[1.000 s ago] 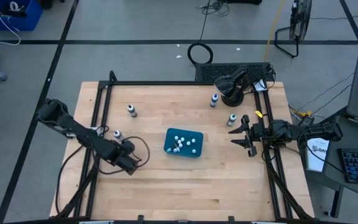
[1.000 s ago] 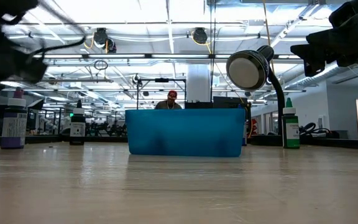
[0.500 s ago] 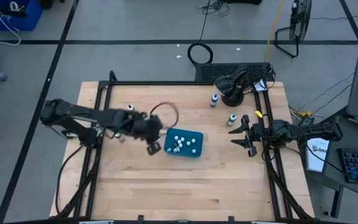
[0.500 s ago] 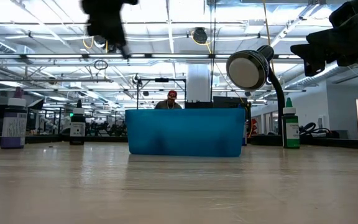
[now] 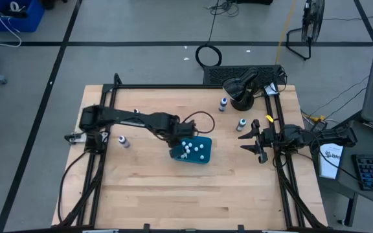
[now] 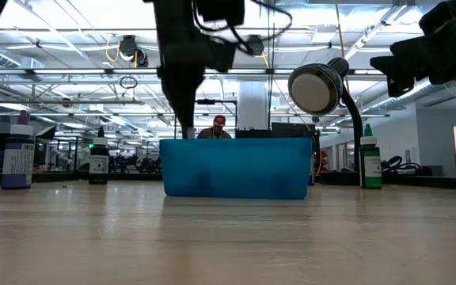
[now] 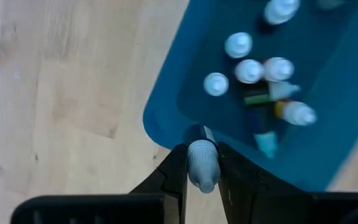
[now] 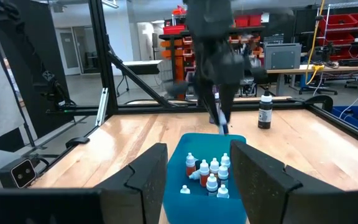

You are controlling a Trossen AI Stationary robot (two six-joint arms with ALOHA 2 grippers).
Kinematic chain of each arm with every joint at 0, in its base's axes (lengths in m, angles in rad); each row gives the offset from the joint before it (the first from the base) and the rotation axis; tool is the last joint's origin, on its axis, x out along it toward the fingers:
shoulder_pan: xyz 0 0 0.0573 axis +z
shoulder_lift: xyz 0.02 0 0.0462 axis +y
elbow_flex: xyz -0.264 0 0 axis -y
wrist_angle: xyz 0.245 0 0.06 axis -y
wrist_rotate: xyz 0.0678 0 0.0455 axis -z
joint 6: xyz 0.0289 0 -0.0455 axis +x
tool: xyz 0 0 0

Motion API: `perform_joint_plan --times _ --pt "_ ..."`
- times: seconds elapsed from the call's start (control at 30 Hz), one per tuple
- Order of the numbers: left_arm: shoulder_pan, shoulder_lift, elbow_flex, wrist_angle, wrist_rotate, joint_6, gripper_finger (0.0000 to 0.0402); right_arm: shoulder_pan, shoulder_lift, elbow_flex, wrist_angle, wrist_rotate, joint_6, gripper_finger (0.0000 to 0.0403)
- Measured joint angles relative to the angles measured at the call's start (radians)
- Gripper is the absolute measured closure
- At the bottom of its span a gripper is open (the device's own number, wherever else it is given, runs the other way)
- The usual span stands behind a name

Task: Pick & Place food coloring
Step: Put the small black food coloring bottle into the blue bin, then put the small purple food coloring bottle into the blue bin

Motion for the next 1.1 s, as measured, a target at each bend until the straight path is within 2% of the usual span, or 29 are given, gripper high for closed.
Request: perform_joint_plan --times 0.33,0.53,0.83,0.9,1.1 --pt "0.029 0.113 0.001 0.026 0.026 -0.004 0.0337 0.000 0.000 0.000 0.000 0.000 0.000 0.0240" --pt "0.031 0.143 0.000 0.065 0.083 0.001 0.0337 0.000 0.000 0.000 0.000 0.000 0.000 0.0237" --pt "0.031 0.167 -0.004 0.062 0.113 -0.008 0.0336 0.000 0.000 0.000 0.001 0.000 0.000 0.0236" --pt "0.031 0.167 -0.005 0.064 0.109 -0.018 0.0311 0.000 0.000 0.000 0.000 0.000 0.000 0.0237" --pt "0.031 0.159 -0.005 0.059 0.106 -0.024 0.0197 0.000 0.000 0.000 0.000 0.000 0.000 0.0238"
